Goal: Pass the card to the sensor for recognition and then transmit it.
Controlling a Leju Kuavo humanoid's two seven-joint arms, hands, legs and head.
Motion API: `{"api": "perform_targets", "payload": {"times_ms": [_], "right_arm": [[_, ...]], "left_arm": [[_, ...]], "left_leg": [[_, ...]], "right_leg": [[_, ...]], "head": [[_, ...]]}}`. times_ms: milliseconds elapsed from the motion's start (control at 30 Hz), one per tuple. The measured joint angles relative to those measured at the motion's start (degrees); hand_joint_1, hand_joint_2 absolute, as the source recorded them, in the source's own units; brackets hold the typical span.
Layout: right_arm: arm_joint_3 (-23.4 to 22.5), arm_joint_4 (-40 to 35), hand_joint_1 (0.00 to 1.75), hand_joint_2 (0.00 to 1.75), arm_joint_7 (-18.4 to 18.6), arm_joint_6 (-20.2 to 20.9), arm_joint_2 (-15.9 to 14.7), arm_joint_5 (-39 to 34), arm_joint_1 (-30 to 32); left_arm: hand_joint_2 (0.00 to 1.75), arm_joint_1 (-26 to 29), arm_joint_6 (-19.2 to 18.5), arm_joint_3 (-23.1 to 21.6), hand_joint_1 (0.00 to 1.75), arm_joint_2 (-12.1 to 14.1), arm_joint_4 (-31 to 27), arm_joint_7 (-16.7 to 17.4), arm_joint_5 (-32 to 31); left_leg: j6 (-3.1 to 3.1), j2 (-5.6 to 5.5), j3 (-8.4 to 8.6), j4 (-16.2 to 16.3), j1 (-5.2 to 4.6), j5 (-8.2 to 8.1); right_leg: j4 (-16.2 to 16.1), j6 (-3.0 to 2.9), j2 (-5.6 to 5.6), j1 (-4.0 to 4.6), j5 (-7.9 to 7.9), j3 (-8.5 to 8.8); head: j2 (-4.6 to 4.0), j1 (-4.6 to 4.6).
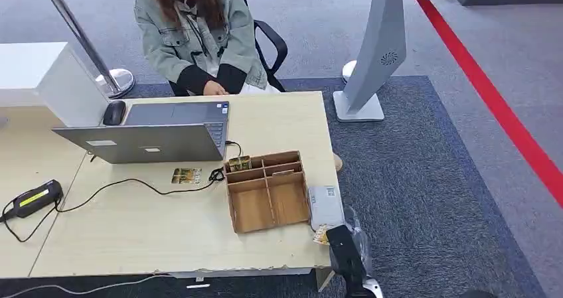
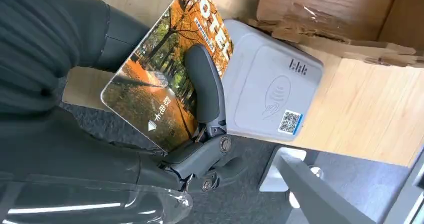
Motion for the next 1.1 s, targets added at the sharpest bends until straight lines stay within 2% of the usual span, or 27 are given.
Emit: {"api": "perform_targets", "payload": {"times_ms": [533,900,1100], "right_arm": [[-1.4,0.5,1.59,1.75,3.5,0.0,-0.8,5.3,-1.0],[-3.4,-0.5,1.61,1.75,9.7,1.3,-2.4,13.2,-2.1],[-4.0,-3.4,1.57,1.75,10.7,1.7,-3.0,14.2,-1.6]], "left_arm": [[0.00,0.0,-0.2,0.0,0.00,0.0,0.0,0.0,-0.7],[0.00,-0.1,-0.3,0.0,0.00,0.0,0.0,0.0,-1.1],[0.00,0.0,-0.2,0.0,0.00,0.0,0.0,0.0,-1.1]], "left_leg": [[0.00,0.00,0.00,0.0,0.00,0.00],[0.00,0.00,0.00,0.0,-0.01,0.00],[0.00,0.00,0.00,0.0,-0.01,0.00]], "right_leg": [[0.0,0.00,0.00,0.00,0.00,0.00],[0.0,0.00,0.00,-0.01,0.00,0.00],[0.0,0.00,0.00,-0.01,0.00,0.00]], "head": [[0.00,0.00],[0.00,0.00],[0.00,0.00]]}}
